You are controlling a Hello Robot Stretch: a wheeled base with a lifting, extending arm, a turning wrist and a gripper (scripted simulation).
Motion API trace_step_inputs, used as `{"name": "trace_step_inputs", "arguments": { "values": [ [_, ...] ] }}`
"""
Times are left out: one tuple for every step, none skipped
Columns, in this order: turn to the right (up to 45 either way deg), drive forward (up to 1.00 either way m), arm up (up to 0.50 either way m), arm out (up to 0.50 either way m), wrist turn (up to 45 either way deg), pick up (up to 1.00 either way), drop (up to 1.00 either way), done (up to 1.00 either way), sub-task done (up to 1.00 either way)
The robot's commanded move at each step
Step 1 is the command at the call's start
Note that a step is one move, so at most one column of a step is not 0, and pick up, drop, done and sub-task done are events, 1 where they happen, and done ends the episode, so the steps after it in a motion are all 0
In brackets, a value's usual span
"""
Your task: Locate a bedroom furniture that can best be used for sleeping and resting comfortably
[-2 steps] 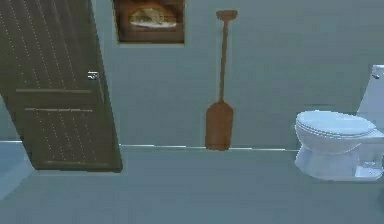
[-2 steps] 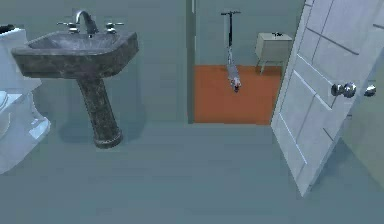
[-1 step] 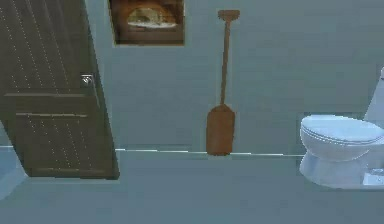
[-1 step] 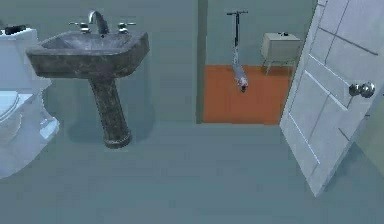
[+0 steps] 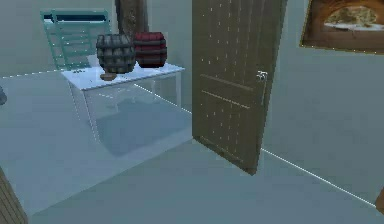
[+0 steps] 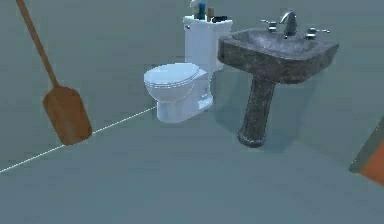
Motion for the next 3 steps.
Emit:
{"name": "trace_step_inputs", "arguments": {
  "values": [
    [-9.0,0.0,0.0,0.0,0.0,0.0,0.0,0.0,0.0],
    [0.0,0.6,0.0,0.0,0.0,0.0,0.0,0.0,0.0],
    [-27.0,0.0,0.0,0.0,0.0,0.0,0.0,0.0,0.0]
  ]
}}
